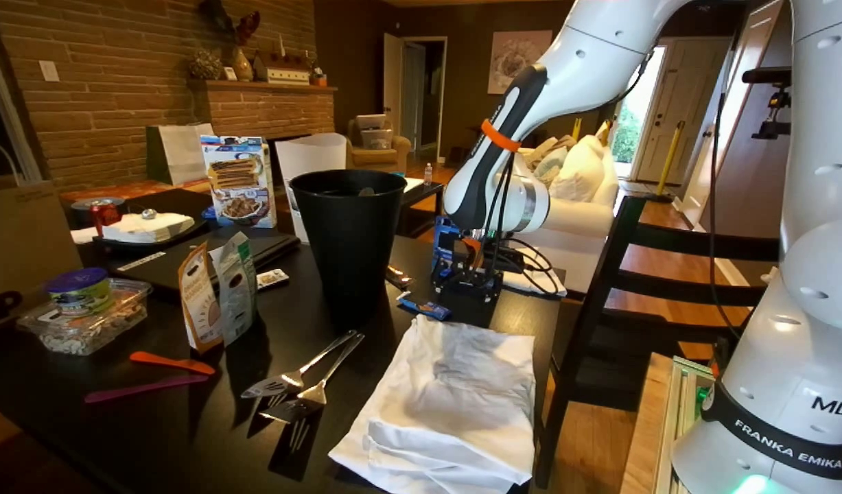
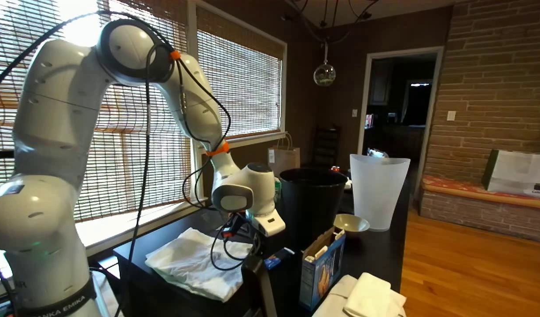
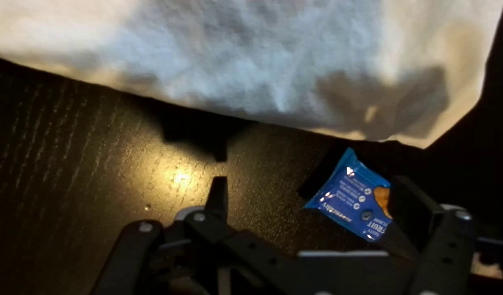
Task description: Put the candy bar into the box
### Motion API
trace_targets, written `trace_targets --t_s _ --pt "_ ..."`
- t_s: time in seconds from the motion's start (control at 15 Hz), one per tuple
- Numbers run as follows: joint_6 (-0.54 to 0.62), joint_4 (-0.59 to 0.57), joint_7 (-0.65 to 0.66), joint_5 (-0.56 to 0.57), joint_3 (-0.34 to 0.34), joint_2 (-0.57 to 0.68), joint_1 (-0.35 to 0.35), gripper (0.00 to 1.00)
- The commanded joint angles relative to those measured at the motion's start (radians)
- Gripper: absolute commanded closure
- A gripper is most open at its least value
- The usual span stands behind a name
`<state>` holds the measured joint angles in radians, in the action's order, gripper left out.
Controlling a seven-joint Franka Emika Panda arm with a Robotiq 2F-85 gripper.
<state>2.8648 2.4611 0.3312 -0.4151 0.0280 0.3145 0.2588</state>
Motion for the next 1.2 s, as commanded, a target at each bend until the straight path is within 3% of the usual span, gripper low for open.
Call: trace_targets --t_s 0.0,0.07,0.13,0.2,0.53,0.67,0.73,0.87,0.93,1.0,1.13 --pt "-0.003 -0.040 -0.054 -0.061 0.049 0.048 0.048 0.00" --pt "-0.006 -0.045 -0.060 -0.067 0.059 0.055 0.059 0.00" --pt "-0.014 -0.051 -0.083 -0.096 0.038 0.056 0.033 0.18" --pt "-0.007 -0.052 -0.075 -0.082 0.073 0.061 0.072 0.26" --pt "-0.004 -0.068 -0.091 -0.090 0.100 0.078 0.102 0.62" --pt "-0.011 -0.074 -0.115 -0.121 0.069 0.083 0.066 0.77" --pt "-0.003 -0.073 -0.104 -0.100 0.102 0.087 0.101 0.83" --pt "-0.003 -0.077 -0.105 -0.100 0.108 0.093 0.104 0.97" --pt "-0.010 -0.082 -0.127 -0.130 0.078 0.094 0.069 1.00" --pt "-0.001 -0.079 -0.110 -0.103 0.112 0.096 0.103 1.00" --pt "0.000 -0.079 -0.116 -0.105 0.120 0.097 0.107 1.00"
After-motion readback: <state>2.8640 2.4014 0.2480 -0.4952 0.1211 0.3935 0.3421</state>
